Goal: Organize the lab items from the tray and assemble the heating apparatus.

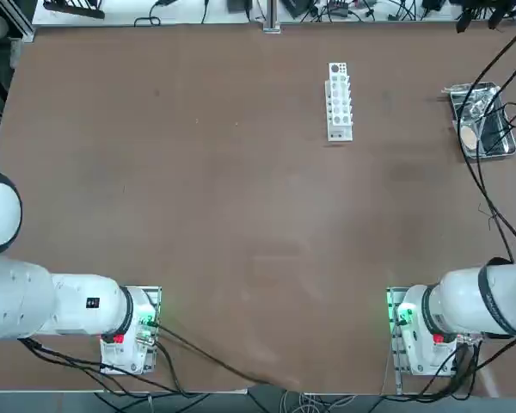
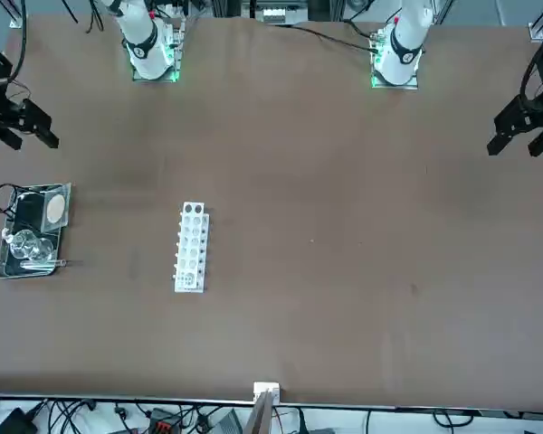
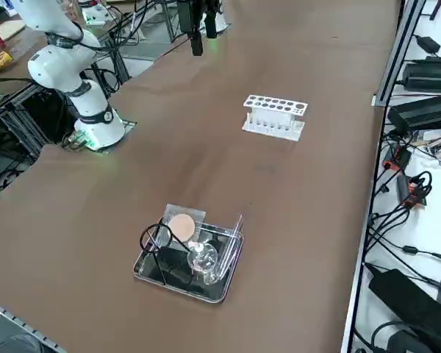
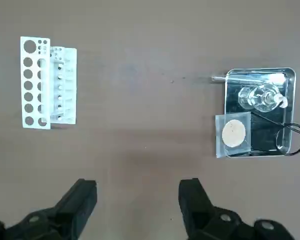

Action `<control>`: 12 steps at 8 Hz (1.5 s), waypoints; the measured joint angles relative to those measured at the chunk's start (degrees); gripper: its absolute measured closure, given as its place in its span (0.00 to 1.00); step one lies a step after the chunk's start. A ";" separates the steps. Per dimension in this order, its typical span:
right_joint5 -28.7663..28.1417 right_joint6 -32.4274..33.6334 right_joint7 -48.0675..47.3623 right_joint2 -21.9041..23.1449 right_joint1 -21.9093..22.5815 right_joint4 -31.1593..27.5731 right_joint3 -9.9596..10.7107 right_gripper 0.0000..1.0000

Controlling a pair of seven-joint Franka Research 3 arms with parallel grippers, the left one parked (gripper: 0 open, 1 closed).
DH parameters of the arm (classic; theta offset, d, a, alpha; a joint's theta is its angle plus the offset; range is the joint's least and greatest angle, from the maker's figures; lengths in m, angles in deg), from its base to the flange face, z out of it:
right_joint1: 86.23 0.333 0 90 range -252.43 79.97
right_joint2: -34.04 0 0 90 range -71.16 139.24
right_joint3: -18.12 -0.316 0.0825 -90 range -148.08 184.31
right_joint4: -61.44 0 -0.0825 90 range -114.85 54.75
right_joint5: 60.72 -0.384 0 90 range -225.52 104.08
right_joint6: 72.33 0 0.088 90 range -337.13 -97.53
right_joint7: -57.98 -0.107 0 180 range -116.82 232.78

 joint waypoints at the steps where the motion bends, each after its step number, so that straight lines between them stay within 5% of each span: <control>1: -0.01 -0.22 0.01 -0.46 0.07 0.09 -0.01 0.00; 4: -0.01 -4.46 6.40 -3.96 -0.03 0.14 0.13 0.00; 12: -2.54 -17.35 57.04 -16.81 -6.20 0.33 1.41 0.00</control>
